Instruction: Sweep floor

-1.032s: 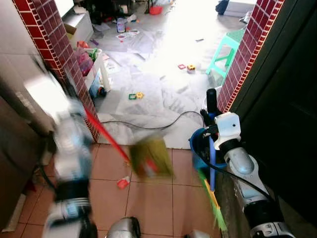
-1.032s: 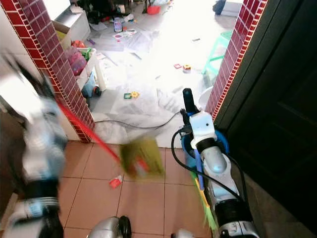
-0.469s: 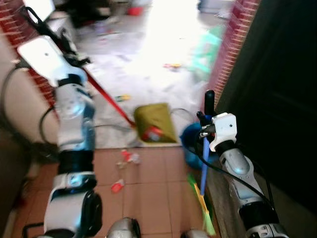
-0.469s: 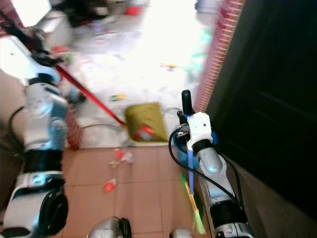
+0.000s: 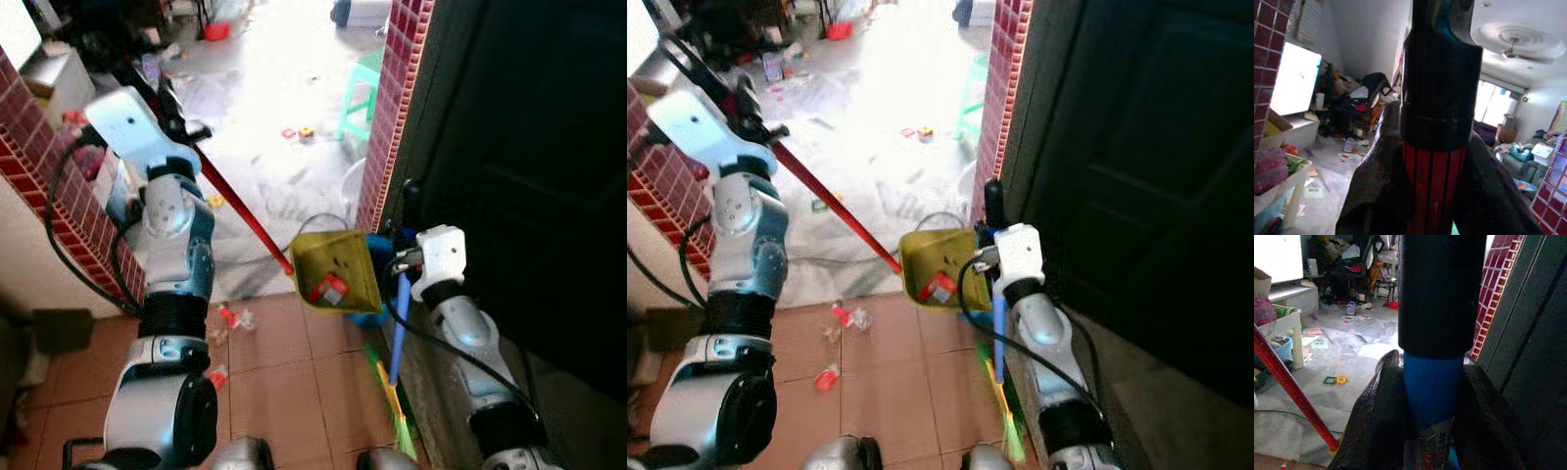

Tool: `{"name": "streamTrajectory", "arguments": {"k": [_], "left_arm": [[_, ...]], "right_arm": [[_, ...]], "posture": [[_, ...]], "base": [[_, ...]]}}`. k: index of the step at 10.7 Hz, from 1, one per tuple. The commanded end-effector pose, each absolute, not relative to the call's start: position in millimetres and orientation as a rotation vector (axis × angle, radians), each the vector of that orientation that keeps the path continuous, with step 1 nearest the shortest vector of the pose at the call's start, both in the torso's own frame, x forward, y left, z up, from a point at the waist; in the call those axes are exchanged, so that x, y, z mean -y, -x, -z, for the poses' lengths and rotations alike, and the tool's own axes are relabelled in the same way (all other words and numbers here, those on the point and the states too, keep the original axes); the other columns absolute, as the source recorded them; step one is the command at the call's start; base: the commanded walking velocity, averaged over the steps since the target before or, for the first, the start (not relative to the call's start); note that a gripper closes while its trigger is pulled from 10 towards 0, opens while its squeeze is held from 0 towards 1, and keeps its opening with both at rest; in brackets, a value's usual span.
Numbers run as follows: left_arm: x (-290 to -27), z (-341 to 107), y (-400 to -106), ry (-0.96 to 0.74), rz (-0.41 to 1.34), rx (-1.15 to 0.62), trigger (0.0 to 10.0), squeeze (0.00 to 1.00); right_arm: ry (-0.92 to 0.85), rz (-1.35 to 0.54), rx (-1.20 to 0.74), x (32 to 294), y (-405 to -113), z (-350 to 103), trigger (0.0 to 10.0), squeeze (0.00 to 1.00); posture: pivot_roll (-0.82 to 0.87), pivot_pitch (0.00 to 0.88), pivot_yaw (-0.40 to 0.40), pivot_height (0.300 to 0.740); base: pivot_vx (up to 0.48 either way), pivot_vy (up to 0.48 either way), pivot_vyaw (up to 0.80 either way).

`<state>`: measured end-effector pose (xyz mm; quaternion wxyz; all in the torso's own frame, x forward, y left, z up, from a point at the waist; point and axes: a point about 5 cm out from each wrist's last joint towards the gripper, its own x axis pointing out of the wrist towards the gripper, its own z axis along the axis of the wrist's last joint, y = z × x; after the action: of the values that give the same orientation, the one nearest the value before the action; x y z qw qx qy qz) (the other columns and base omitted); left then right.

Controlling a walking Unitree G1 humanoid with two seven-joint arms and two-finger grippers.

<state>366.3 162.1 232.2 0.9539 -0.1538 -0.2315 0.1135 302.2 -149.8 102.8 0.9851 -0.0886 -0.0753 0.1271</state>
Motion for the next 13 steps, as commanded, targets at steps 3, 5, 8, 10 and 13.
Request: {"name": "streamTrajectory", "arguments": {"k": [3, 5, 8, 10, 13], "left_arm": [[-159.6, -269.8, -365.7, 0.352, -0.204, 0.634, 10.0, 0.00], [-158.6, -269.6, -366.2, 0.353, -0.201, 0.639, 10.0, 0.00], [-163.2, -273.8, -364.0, 0.282, -0.251, 0.682, 10.0, 0.00], [-171.9, -277.8, -361.0, 0.230, -0.310, 0.714, 10.0, 0.00], [-183.1, -284.1, -359.8, 0.188, -0.377, 0.749, 10.0, 0.00]], "right_arm": [[0.195, -0.271, 0.181, 149.2, -303.9, -111.1, 10.0, 0.00], [0.200, -0.272, 0.182, 149.4, -303.9, -111.6, 10.0, 0.00], [0.209, -0.275, 0.170, 152.0, -304.2, -109.8, 10.0, 0.00], [0.209, -0.276, 0.163, 152.7, -302.7, -108.2, 10.0, 0.00], [0.214, -0.281, 0.151, 154.0, -301.3, -106.6, 10.0, 0.00]], "posture": [[-0.20, 0.000, 0.067, 0.740], [-0.20, 0.000, 0.066, 0.740], [-0.20, 0.000, 0.063, 0.740], [-0.21, 0.000, 0.062, 0.740], [-0.21, 0.000, 0.058, 0.740]], "base": [[0.349, 0.000, -0.27], [0.368, 0.000, -0.40], [0.199, 0.000, 0.00], [0.000, 0.000, 0.00], [0.000, 0.000, 0.00]]}}
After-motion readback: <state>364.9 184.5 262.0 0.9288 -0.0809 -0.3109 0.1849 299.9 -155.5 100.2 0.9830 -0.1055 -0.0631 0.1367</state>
